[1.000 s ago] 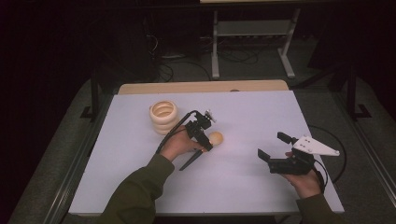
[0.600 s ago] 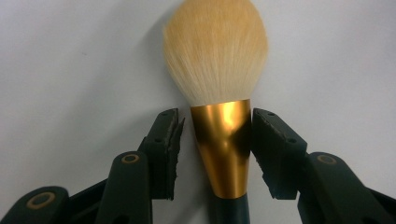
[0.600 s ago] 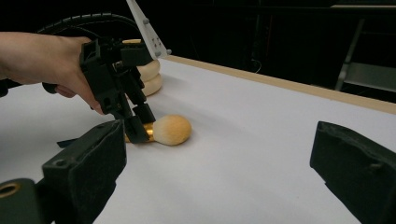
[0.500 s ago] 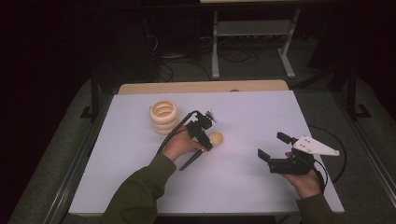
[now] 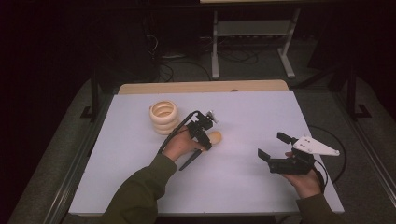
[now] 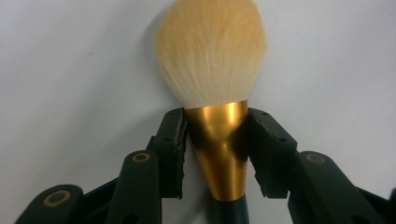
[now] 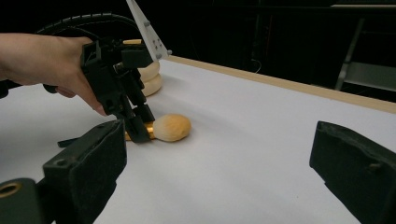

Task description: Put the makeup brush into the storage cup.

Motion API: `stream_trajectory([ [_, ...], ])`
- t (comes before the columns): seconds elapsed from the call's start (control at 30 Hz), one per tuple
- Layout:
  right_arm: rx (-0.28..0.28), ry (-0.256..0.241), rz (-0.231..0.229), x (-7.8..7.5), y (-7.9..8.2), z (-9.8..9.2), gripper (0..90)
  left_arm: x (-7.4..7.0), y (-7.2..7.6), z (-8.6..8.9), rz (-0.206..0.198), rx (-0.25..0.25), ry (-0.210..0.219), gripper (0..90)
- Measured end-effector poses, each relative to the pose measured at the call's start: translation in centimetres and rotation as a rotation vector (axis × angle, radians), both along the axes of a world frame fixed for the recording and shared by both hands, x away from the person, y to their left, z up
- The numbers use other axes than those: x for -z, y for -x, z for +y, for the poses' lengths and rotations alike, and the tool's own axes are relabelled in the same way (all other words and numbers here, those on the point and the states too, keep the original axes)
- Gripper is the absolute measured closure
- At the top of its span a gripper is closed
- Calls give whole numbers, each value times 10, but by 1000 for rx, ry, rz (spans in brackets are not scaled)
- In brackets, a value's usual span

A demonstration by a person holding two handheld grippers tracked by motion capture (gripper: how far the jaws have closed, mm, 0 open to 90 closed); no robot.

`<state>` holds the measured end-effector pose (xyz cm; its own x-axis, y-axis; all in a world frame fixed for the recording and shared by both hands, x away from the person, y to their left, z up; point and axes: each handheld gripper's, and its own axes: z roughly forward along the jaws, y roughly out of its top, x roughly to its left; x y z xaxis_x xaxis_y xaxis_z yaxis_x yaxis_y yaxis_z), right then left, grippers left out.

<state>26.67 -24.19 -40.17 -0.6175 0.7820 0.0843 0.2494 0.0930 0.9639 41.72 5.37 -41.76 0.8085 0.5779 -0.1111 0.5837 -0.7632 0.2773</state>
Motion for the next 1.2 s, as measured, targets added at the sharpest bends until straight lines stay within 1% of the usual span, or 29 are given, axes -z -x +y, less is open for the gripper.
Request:
stream_trajectory([
  [0.33, 2, 0, 0, 0, 0, 0, 33, 0, 0, 0, -1, 3, -6, 616],
  [0.63, 4, -3, 3, 0, 0, -1, 34, 0, 0, -1, -7, 16, -14, 629],
  [0.73, 5, -4, 3, 0, 0, -1, 34, 0, 0, 0, -8, 31, -14, 630],
  [0.9, 5, -7, 5, 0, 0, -1, 34, -1, -1, 3, 3, 36, 7, 630],
  [1.0, 7, -10, 8, 0, 0, -2, 35, -4, -1, 5, -2, 38, 20, 630],
  [1.1, 9, -13, 7, 0, 0, -2, 34, -9, -1, 8, -7, 38, 47, 630],
  [1.13, 9, -13, 7, 0, 0, -2, 35, -11, -1, 9, -10, 35, 64, 631],
  [1.2, 9, -13, 7, 0, 0, -2, 35, -15, 0, 12, -27, 35, 87, 630],
])
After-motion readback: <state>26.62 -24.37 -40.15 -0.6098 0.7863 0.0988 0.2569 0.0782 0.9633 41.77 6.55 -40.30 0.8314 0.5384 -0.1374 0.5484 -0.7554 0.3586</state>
